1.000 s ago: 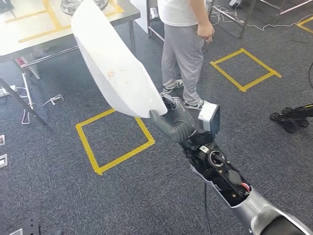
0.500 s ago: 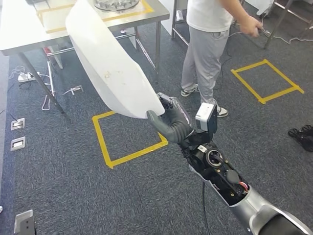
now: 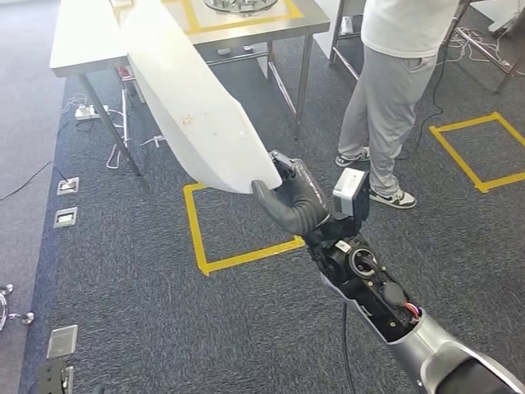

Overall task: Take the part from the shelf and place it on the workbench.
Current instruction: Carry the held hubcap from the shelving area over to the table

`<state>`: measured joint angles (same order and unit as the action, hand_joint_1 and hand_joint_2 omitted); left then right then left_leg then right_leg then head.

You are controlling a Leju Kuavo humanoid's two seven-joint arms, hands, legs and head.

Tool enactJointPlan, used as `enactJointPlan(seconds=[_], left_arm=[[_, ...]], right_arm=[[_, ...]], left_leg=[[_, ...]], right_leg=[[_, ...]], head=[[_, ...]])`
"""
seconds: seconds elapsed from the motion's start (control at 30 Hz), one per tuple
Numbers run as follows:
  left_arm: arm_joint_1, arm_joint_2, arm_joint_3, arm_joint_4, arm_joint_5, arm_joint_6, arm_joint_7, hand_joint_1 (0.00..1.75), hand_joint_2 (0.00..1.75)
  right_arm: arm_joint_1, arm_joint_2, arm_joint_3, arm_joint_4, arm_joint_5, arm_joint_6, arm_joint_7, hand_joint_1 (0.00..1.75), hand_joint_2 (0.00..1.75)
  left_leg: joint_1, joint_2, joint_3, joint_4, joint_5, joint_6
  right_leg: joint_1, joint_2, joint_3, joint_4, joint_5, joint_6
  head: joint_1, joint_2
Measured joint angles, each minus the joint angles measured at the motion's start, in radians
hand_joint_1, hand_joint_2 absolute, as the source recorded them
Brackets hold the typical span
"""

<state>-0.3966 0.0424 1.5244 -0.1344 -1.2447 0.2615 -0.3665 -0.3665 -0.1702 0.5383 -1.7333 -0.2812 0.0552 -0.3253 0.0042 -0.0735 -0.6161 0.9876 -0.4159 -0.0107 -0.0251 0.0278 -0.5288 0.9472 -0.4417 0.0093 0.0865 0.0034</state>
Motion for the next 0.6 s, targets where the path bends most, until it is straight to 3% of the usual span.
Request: enactJointPlan(seconds=[0.07, 0.1, 0.17, 0.2, 0.3, 0.37, 0.5, 0.6], left_arm=[[0.001, 0.001, 0.0, 0.0, 0.011, -0.033, 0.011, 0.0, 1.75], [0.001, 0.002, 0.0, 0.0, 0.015, -0.055, 0.019, 0.0, 1.75], [0.006, 0.001, 0.0, 0.0, 0.02, -0.09, 0.035, 0.0, 1.75], [0.008, 0.002, 0.0, 0.0, 0.021, -0.097, 0.039, 0.0, 1.75], [0.008, 0.009, 0.0, 0.0, 0.023, -0.099, 0.044, 0.0, 1.75], [0.007, 0.011, 0.0, 0.0, 0.023, -0.096, 0.044, 0.0, 1.75], [0.01, 0.01, 0.0, 0.0, 0.026, -0.094, 0.045, 0.0, 1.75], [0.011, 0.013, 0.0, 0.0, 0.027, -0.094, 0.043, 0.0, 1.75]], right_arm=[[-0.008, 0.0, 0.0, 0.001, -0.002, -0.002, 0.0, 1.75, 1.75], [-0.01, 0.0, 0.0, 0.002, -0.003, -0.005, 0.002, 1.75, 1.75], [-0.008, 0.0, -0.001, 0.003, -0.002, -0.021, 0.014, 1.75, 1.75], [-0.005, 0.0, -0.002, 0.003, -0.001, -0.033, 0.023, 1.75, 1.75], [0.003, -0.001, -0.009, -0.005, 0.001, -0.06, 0.042, 1.75, 1.75], [0.006, -0.002, -0.015, -0.011, 0.002, -0.07, 0.049, 1.75, 1.75], [0.018, -0.004, -0.025, -0.019, 0.017, -0.094, 0.067, 1.75, 1.75], [0.022, -0.004, -0.03, -0.029, 0.024, -0.104, 0.072, 1.75, 1.75]], left_leg=[[0.002, 0.045, -0.057, 0.114, -0.056, -0.012], [0.005, 0.057, -0.094, 0.185, -0.084, -0.017], [0.011, 0.065, -0.14, 0.264, -0.1, -0.024], [0.014, 0.067, -0.133, 0.245, -0.079, -0.025], [0.016, 0.076, -0.029, 0.042, 0.013, -0.023], [0.014, 0.079, 0.007, -0.028, 0.026, -0.012], [0.01, 0.072, 0.01, -0.028, 0.018, 0.001], [0.008, 0.068, 0.019, -0.033, 0.009, 0.025]], right_leg=[[-0.001, -0.015, 0.004, -0.004, 0.0, -0.007], [-0.001, -0.021, 0.004, -0.004, 0.0, -0.009], [-0.001, -0.032, 0.004, -0.004, -0.002, -0.009], [-0.002, -0.036, 0.005, -0.004, -0.003, -0.007], [-0.001, -0.041, 0.01, -0.003, -0.011, 0.004], [0.004, -0.042, 0.01, -0.001, -0.017, 0.013], [0.006, -0.043, 0.017, -0.006, -0.022, -0.009], [0.002, -0.048, 0.022, -0.011, -0.032, 0.027]], head=[[-0.009, 0.0], [-0.012, 0.0], [-0.013, 0.0], [-0.013, 0.0], [-0.016, 0.0], [-0.016, 0.0], [-0.01, 0.0], [-0.007, 0.0]])
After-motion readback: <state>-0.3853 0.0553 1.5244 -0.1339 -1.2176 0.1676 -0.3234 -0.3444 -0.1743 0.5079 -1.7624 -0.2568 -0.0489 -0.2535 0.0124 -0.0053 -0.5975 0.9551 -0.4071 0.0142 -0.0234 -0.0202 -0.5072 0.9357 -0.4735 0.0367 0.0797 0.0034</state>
